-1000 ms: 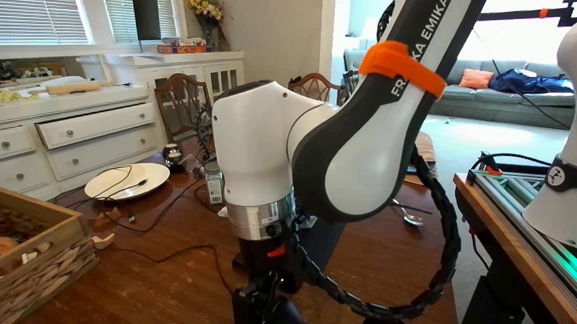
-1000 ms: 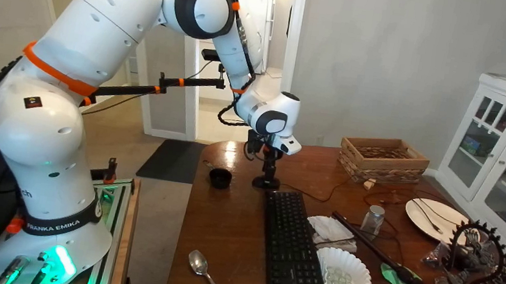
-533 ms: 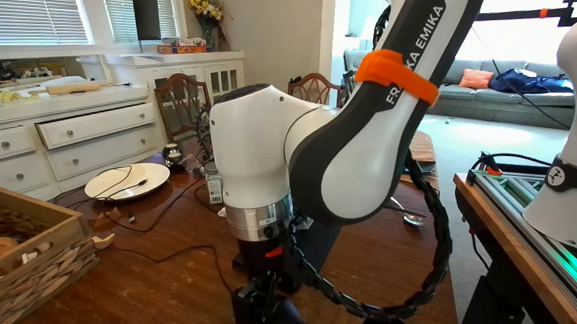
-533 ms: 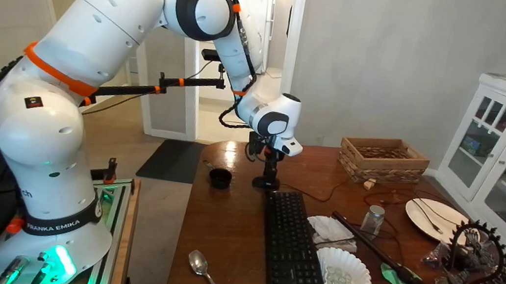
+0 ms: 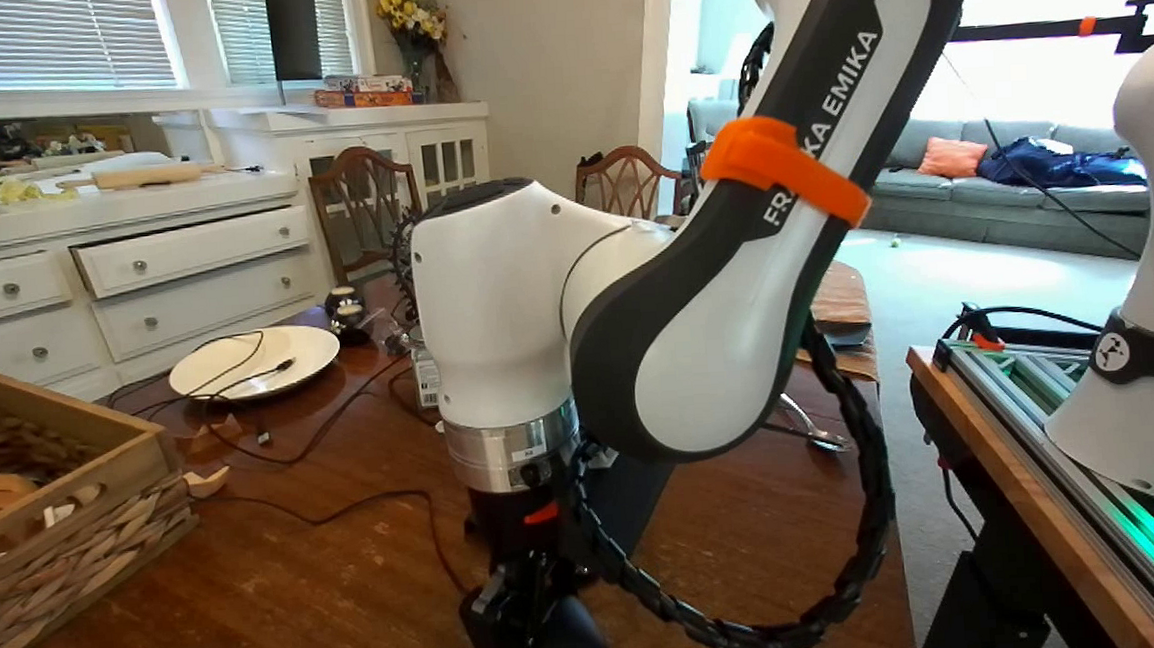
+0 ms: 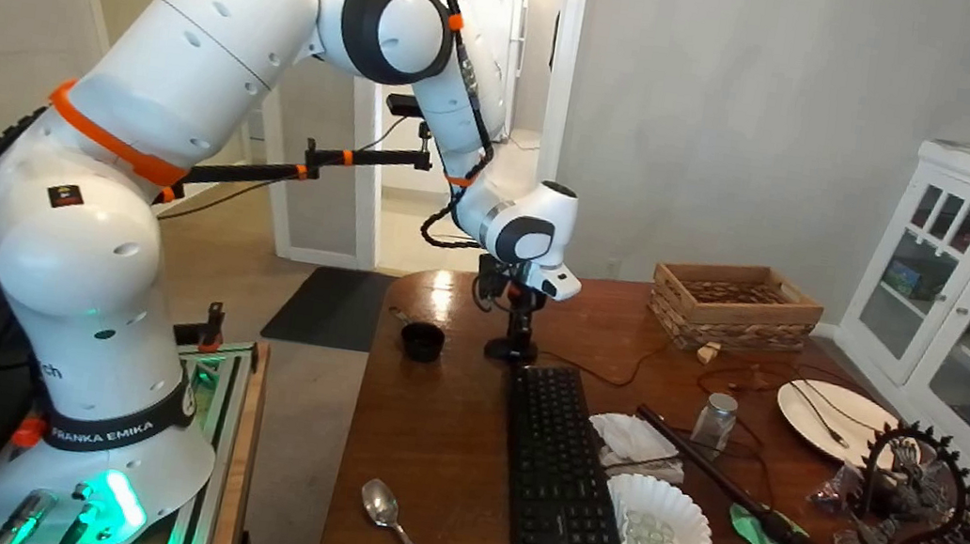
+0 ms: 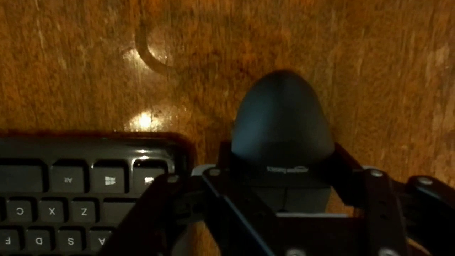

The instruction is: Move the mouse slightly to the left and back

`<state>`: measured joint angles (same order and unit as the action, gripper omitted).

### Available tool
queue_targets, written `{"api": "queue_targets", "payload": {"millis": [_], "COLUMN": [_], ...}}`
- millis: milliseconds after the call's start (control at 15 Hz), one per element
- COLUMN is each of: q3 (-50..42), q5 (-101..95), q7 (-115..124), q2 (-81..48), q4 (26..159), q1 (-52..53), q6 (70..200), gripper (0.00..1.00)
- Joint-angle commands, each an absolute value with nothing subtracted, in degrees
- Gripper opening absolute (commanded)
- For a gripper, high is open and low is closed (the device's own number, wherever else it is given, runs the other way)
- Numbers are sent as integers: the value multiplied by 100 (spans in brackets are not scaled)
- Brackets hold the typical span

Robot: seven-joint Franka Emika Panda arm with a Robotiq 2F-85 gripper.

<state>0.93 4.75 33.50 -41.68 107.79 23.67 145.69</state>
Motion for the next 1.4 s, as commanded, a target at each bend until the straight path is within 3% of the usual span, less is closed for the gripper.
{"api": "queue_targets", "payload": {"millis": [0, 1333], "q3": [-4, 512], "q5": [212, -46], "q7": [3464, 1951], "q2": [-4304, -5265], "q4": [10482, 8580], "q1": [2537, 2523], "q6": [14255, 12938], "gripper": [42, 42]}}
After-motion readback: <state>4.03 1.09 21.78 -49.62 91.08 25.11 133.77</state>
